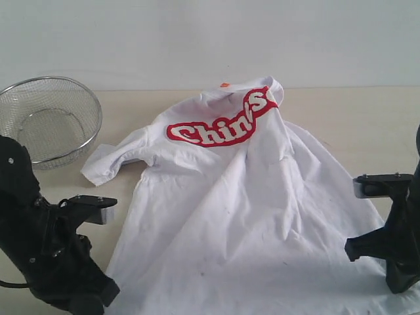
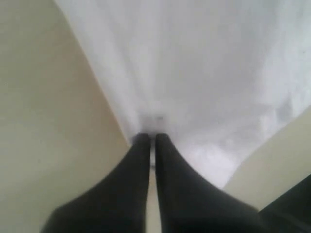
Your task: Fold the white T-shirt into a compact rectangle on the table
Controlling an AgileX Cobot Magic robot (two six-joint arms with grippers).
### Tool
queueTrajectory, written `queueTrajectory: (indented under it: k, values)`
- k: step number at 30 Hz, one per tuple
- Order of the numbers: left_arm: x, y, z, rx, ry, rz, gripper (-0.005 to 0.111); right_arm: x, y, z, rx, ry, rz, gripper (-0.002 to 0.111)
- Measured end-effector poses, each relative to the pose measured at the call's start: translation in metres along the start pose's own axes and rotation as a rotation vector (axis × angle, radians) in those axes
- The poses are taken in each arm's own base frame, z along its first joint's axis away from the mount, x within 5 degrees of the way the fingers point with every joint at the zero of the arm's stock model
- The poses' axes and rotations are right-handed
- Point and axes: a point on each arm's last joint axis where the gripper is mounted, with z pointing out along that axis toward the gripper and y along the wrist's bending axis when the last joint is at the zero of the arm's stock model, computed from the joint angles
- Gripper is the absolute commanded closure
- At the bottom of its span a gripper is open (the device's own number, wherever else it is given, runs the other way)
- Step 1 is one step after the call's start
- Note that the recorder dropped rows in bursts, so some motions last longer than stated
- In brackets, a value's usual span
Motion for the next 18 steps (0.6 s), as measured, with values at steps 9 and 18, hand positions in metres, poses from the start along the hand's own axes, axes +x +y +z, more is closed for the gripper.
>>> queueTrajectory:
  k: [9,18]
  values:
    - [0.013,-0.011,-0.024,0.002,-0.079,0.029,0.102,0.012,-0.008,0.004,0.024,0.041,0.003,0.108]
    - [0.013,-0.026,-0.064,-0.008,-0.257,0.067,0.102,0.002,-0.006,-0.032,-0.016,-0.138,0.022,0.108]
